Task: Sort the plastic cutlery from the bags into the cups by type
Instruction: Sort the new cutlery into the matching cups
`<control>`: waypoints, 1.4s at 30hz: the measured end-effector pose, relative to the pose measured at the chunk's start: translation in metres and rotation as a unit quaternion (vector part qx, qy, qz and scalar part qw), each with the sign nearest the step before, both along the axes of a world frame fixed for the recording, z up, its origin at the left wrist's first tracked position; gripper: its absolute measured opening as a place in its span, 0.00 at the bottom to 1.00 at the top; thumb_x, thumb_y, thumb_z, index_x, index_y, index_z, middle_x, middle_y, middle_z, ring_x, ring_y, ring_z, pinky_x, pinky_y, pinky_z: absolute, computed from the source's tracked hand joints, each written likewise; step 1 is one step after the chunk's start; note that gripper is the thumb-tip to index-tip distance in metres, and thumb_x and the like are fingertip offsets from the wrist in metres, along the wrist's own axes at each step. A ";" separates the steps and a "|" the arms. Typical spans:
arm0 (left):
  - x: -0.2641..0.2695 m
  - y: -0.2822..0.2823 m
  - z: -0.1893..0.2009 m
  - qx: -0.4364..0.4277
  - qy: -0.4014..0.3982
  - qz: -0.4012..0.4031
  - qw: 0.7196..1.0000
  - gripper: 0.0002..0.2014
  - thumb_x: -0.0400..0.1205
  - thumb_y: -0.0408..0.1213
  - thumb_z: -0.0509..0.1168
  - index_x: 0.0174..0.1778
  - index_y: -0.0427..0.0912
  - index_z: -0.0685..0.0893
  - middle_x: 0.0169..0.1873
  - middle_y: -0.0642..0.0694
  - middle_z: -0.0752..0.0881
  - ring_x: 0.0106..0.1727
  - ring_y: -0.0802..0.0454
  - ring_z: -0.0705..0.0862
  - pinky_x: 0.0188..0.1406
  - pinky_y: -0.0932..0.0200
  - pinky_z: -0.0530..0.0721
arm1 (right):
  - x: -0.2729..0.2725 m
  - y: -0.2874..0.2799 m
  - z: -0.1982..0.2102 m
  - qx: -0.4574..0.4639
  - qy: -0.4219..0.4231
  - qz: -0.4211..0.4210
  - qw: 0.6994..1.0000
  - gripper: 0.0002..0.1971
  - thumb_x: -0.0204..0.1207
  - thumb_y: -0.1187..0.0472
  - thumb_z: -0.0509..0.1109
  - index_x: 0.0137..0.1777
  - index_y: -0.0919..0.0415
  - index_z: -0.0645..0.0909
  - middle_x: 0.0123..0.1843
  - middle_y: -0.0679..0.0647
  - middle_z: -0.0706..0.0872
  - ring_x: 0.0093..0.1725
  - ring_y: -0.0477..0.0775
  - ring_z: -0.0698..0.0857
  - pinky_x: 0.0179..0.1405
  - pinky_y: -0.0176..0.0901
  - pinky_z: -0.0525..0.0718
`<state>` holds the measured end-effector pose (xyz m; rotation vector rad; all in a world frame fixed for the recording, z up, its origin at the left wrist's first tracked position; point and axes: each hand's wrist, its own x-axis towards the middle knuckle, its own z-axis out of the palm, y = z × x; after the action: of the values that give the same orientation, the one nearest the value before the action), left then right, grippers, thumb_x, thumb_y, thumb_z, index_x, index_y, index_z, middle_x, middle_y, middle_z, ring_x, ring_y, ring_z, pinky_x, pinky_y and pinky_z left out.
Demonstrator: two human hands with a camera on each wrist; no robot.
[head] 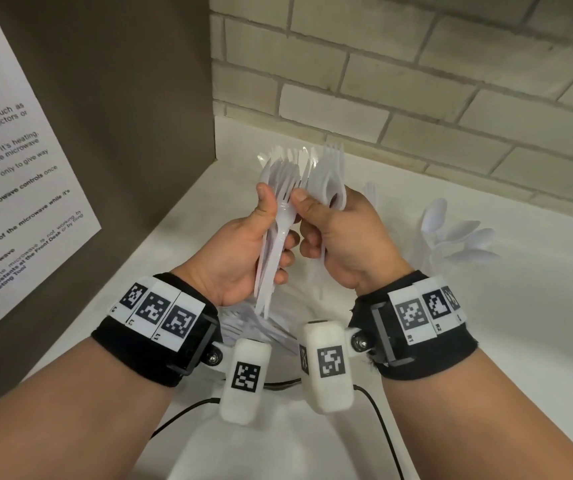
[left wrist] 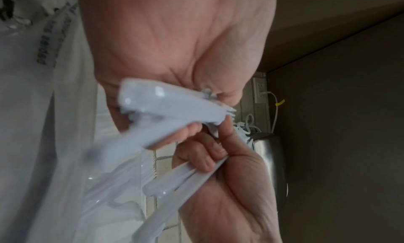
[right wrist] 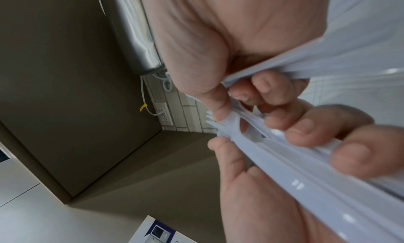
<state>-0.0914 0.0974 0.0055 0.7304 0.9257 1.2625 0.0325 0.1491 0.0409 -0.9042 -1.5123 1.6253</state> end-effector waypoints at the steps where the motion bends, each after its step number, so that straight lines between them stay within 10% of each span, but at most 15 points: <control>1: 0.000 0.000 -0.001 0.002 -0.001 -0.002 1.000 0.29 0.72 0.68 0.57 0.48 0.44 0.82 0.30 0.47 0.74 0.28 0.53 0.72 0.25 0.59 0.73 | 0.002 0.001 -0.001 0.000 0.005 -0.001 1.000 0.05 0.83 0.65 0.65 0.46 0.63 0.81 0.25 0.48 0.82 0.19 0.46 0.73 0.20 0.38 0.67; 13: 0.005 -0.005 0.002 0.051 0.004 -0.037 0.998 0.29 0.77 0.58 0.54 0.60 0.34 0.78 0.38 0.43 0.89 0.36 0.49 0.86 0.34 0.57 0.86 | 0.014 0.005 -0.010 -0.063 0.158 -0.053 0.984 0.06 0.79 0.62 0.67 0.45 0.63 0.84 0.39 0.58 0.89 0.39 0.58 0.81 0.24 0.39 0.70; 18: 0.000 -0.001 -0.006 0.018 0.012 -0.001 1.000 0.25 0.75 0.58 0.63 0.52 0.38 0.76 0.34 0.44 0.79 0.35 0.44 0.86 0.54 0.35 0.86 | 0.021 0.016 0.003 -0.007 0.137 -0.148 0.979 0.05 0.82 0.63 0.66 0.46 0.63 0.81 0.34 0.54 0.85 0.35 0.54 0.88 0.35 0.47 0.83; 23: 0.003 -0.004 -0.005 0.026 0.108 0.026 0.993 0.26 0.73 0.63 0.61 0.53 0.43 0.77 0.30 0.50 0.72 0.24 0.56 0.70 0.22 0.60 0.76 | 0.025 0.019 0.010 0.072 0.045 -0.179 0.980 0.09 0.85 0.61 0.61 0.60 0.67 0.73 0.43 0.60 0.82 0.23 0.59 0.86 0.28 0.55 0.89; 29: 0.002 -0.004 -0.007 0.115 0.278 0.064 0.952 0.10 0.79 0.47 0.70 0.46 0.47 0.78 0.23 0.55 0.74 0.22 0.54 0.69 0.24 0.58 0.73 | 0.030 0.020 0.009 0.117 -0.026 -0.185 0.975 0.08 0.83 0.58 0.66 0.57 0.62 0.75 0.35 0.59 0.85 0.21 0.51 0.75 0.21 0.41 0.76; 36: -0.003 -0.005 -0.007 0.107 0.059 -0.067 0.990 0.13 0.82 0.46 0.59 0.39 0.42 0.81 0.29 0.45 0.75 0.28 0.50 0.77 0.42 0.48 0.84 | 0.032 0.019 0.011 0.035 0.042 -0.100 0.994 0.05 0.80 0.65 0.69 0.43 0.58 0.81 0.34 0.54 0.83 0.22 0.51 0.74 0.29 0.46 0.81; 42: -0.009 -0.003 -0.009 0.073 -0.122 -0.212 0.967 0.16 0.78 0.52 0.69 0.40 0.41 0.81 0.24 0.49 0.73 0.18 0.59 0.70 0.20 0.62 0.68 | 0.032 0.017 0.010 -0.037 0.125 0.111 0.985 0.18 0.75 0.68 0.69 0.65 0.61 0.76 0.42 0.54 0.84 0.16 0.42 0.65 0.22 0.37 0.73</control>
<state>-0.1005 0.0948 -0.0039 0.8167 0.4465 1.0160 0.0646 0.1665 0.0510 -0.5572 -1.4230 1.8879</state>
